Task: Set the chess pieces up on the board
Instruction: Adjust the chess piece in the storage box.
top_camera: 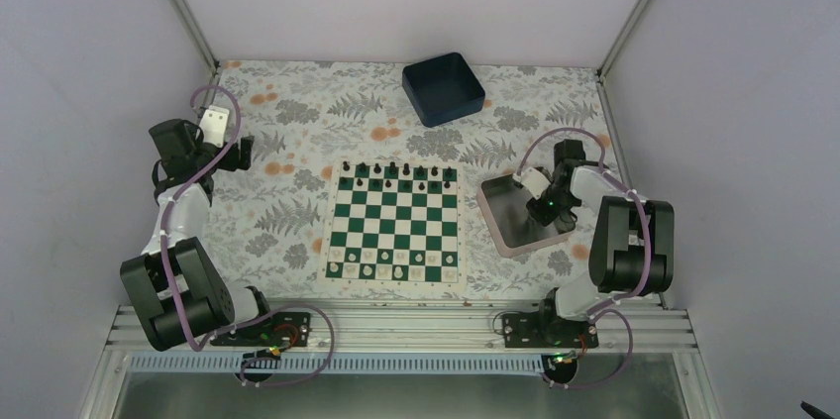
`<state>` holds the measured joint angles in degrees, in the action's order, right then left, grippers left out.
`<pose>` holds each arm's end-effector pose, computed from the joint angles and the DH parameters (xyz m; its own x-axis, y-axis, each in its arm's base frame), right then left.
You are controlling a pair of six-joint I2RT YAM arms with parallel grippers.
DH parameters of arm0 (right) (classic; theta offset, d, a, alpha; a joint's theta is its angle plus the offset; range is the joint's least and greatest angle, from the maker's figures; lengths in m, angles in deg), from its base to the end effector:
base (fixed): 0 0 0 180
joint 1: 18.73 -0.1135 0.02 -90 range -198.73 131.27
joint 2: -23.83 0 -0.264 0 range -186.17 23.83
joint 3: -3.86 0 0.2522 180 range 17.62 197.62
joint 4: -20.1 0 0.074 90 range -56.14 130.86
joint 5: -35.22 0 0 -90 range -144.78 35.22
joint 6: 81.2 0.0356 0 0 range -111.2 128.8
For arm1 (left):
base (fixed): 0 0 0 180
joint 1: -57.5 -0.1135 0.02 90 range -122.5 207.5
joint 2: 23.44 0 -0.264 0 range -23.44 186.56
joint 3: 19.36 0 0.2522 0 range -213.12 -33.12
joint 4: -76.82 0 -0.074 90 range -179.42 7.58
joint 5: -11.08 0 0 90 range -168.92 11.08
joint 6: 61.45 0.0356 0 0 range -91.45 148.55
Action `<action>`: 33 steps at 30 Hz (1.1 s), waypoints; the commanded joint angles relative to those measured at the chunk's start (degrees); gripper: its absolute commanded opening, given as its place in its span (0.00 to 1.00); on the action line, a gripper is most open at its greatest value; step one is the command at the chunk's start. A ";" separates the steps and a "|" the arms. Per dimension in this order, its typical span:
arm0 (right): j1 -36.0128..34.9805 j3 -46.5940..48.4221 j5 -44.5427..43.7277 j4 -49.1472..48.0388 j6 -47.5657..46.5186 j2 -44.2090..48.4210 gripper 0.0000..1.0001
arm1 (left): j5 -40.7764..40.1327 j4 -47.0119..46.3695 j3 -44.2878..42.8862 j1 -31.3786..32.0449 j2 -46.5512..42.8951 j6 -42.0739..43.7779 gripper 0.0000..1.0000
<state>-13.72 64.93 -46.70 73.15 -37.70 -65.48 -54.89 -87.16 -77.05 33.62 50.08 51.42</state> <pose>0.2550 -0.0173 0.1502 -0.7252 -0.6574 -0.2050 -0.6693 0.7428 -0.0142 0.2603 0.0994 0.2417 -0.4654 0.1822 -0.8662 0.1383 0.9815 0.1321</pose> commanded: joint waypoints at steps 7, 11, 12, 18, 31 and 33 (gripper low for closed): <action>-0.41 0.87 -1.69 1.38 -2.25 2.65 0.04 | 0.82 -0.81 0.60 -0.18 0.06 -0.11 1.00; -3.80 1.53 -6.35 4.20 -2.68 6.34 0.04 | 0.92 -0.86 0.44 -0.20 0.27 -0.11 1.00; -5.04 1.60 -8.11 4.85 -2.52 7.09 0.04 | 0.93 -0.86 0.45 -0.20 0.21 -0.11 1.00; -14.40 2.74 -17.64 14.62 -1.62 9.80 0.06 | 1.34 -0.69 0.48 -0.20 -0.38 -0.13 1.00; -21.47 12.91 -42.45 22.53 -7.84 3.49 0.09 | 2.20 -0.70 0.72 -0.25 -0.76 -0.11 1.00; -22.45 12.98 -44.89 22.56 -8.64 1.32 0.10 | 2.29 -0.68 0.77 -0.29 -0.85 -0.11 1.00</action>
<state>-34.22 76.73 -82.50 93.50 -43.05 -60.68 -54.26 -87.16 -76.98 33.60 50.14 51.44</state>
